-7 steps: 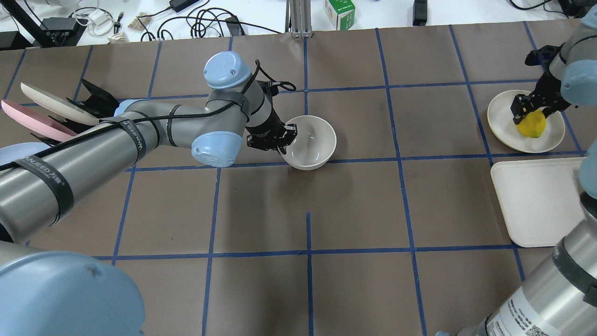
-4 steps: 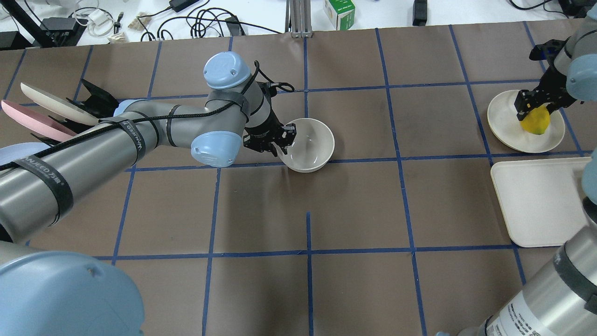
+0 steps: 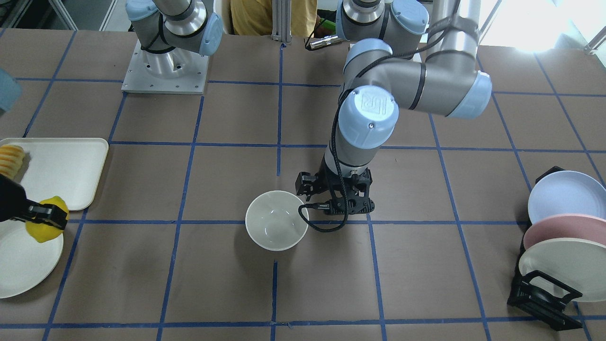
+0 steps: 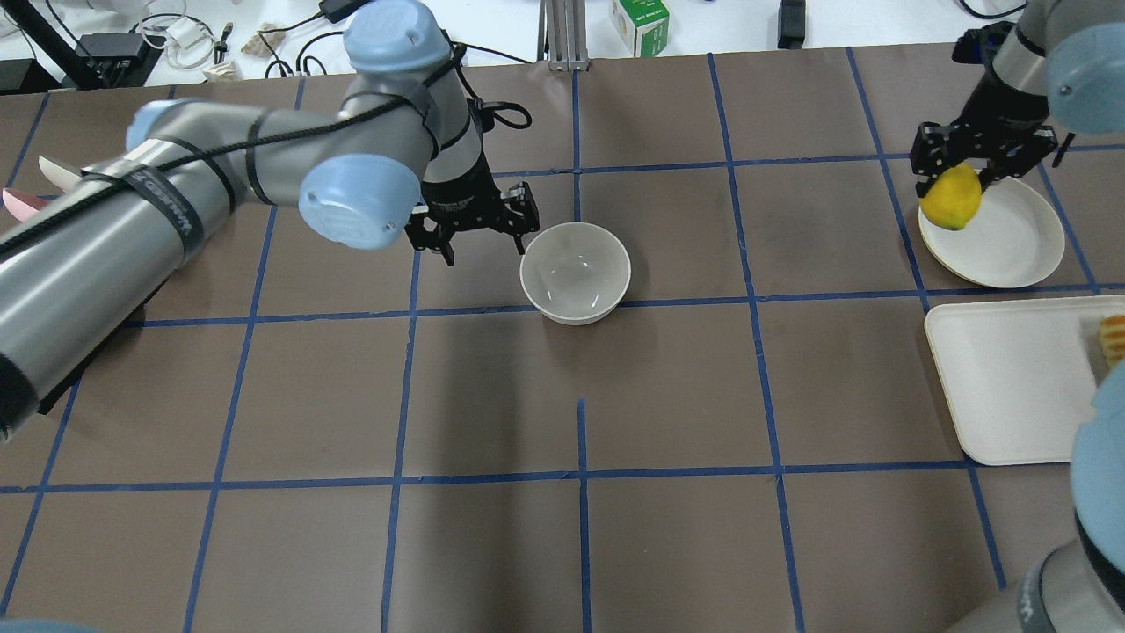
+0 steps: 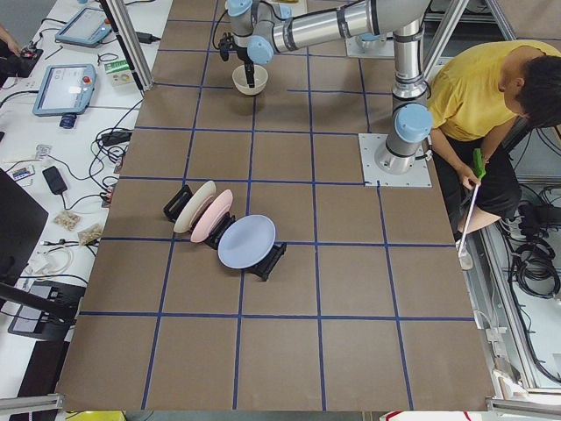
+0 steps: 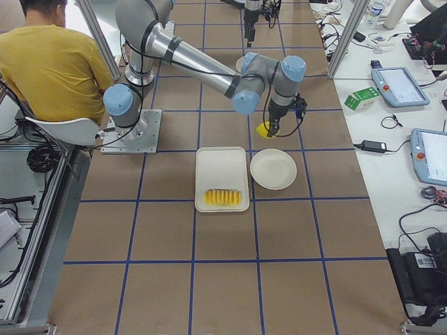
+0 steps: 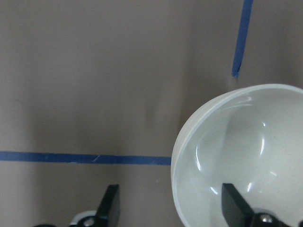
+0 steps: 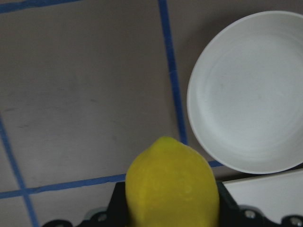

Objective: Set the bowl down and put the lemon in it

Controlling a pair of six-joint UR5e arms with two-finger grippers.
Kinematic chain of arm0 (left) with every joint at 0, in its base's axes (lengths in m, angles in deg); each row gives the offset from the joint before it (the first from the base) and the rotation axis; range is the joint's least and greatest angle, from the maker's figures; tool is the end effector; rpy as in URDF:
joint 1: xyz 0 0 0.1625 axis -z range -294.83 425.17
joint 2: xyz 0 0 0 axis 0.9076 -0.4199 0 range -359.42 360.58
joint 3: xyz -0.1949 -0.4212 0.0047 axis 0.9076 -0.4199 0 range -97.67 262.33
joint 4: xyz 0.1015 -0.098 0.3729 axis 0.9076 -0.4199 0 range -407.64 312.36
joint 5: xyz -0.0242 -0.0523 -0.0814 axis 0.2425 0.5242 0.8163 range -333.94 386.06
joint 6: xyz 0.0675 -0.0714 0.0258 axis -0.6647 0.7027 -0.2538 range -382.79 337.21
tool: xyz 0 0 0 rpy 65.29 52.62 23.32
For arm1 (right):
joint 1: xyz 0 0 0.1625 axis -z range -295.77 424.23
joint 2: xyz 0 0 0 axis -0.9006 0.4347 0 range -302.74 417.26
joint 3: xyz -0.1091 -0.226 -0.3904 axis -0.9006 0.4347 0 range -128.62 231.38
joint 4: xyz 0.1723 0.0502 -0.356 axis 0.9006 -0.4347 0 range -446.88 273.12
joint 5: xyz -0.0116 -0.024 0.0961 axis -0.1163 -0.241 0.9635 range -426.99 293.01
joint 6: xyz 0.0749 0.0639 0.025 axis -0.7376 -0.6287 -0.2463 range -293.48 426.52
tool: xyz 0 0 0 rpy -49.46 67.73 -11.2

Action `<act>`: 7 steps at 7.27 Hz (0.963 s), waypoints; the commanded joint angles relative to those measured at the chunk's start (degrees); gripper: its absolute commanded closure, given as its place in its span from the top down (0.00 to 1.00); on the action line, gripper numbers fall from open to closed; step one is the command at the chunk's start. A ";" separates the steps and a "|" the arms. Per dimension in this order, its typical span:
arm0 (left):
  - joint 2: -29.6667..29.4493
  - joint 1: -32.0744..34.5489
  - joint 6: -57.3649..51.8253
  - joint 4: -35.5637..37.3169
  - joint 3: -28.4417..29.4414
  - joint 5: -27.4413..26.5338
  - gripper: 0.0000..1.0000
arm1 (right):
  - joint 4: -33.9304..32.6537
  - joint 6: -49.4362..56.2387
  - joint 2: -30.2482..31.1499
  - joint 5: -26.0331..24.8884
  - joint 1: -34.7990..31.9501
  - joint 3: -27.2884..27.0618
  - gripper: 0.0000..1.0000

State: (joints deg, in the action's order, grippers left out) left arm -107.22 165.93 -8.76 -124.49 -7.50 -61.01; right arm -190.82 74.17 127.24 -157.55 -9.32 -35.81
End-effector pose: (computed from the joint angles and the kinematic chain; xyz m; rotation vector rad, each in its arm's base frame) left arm -0.2464 -0.5552 0.3816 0.0920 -3.1043 -0.1359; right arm -0.0462 -0.6240 0.3803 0.2400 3.1288 0.0907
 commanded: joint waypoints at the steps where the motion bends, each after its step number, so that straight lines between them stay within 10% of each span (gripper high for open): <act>1: 8.10 -5.62 -9.51 -11.03 2.91 -1.36 0.92 | 3.04 -10.94 4.28 3.38 -11.39 -0.08 0.00; 7: 14.47 -10.15 -19.14 -13.74 4.49 -3.25 1.00 | -14.04 -25.21 -4.56 7.33 -31.47 -0.61 0.00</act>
State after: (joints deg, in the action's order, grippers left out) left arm -92.96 156.17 -27.87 -136.46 -3.35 -62.08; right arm -199.01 49.92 125.89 -150.43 -38.36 -36.36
